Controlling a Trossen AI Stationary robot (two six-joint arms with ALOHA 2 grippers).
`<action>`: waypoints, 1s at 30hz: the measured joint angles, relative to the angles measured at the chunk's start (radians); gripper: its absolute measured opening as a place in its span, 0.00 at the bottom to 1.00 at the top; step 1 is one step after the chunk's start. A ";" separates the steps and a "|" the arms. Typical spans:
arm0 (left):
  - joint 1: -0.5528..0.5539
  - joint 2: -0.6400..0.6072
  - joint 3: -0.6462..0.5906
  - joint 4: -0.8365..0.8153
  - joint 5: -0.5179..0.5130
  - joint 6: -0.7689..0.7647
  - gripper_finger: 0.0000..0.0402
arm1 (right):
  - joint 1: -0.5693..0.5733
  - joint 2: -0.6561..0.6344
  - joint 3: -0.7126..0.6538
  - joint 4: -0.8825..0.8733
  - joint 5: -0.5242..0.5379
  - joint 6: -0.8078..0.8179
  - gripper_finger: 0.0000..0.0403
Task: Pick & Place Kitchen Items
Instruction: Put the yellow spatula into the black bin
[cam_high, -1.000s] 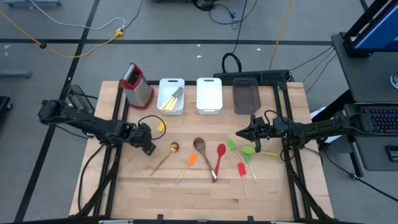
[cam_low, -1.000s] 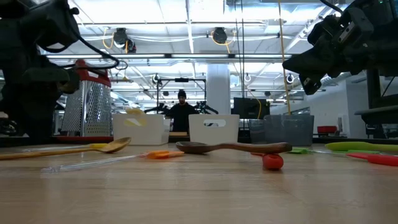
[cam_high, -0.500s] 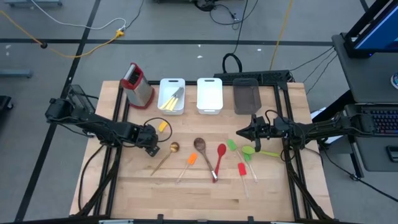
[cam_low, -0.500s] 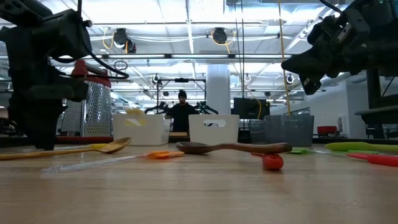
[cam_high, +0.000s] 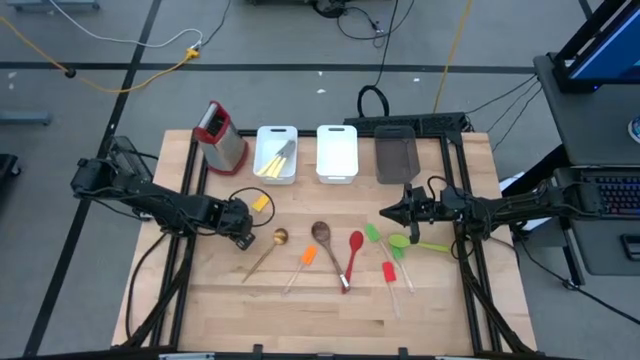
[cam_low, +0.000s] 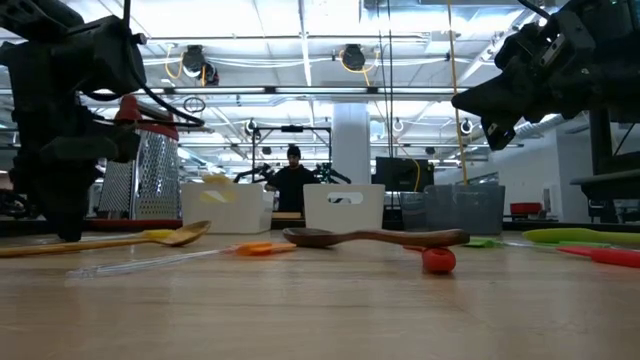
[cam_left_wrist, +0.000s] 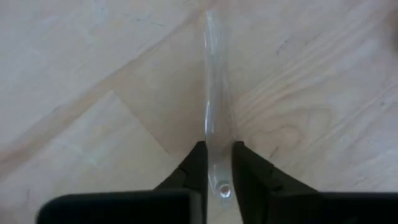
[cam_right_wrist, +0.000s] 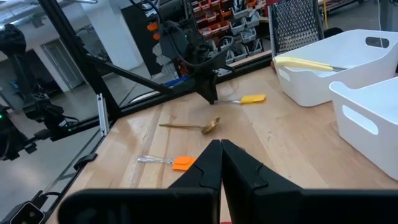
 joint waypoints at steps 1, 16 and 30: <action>0.000 0.000 0.000 0.004 0.002 -0.008 0.09 | 0.000 0.000 0.000 0.000 0.000 0.003 0.00; -0.002 0.001 -0.003 0.028 -0.003 -0.039 0.00 | 0.000 0.000 0.000 0.005 -0.004 0.018 0.00; 0.003 -0.093 -0.016 -0.045 -0.041 -0.056 0.00 | 0.000 0.000 0.000 0.007 -0.005 0.018 0.00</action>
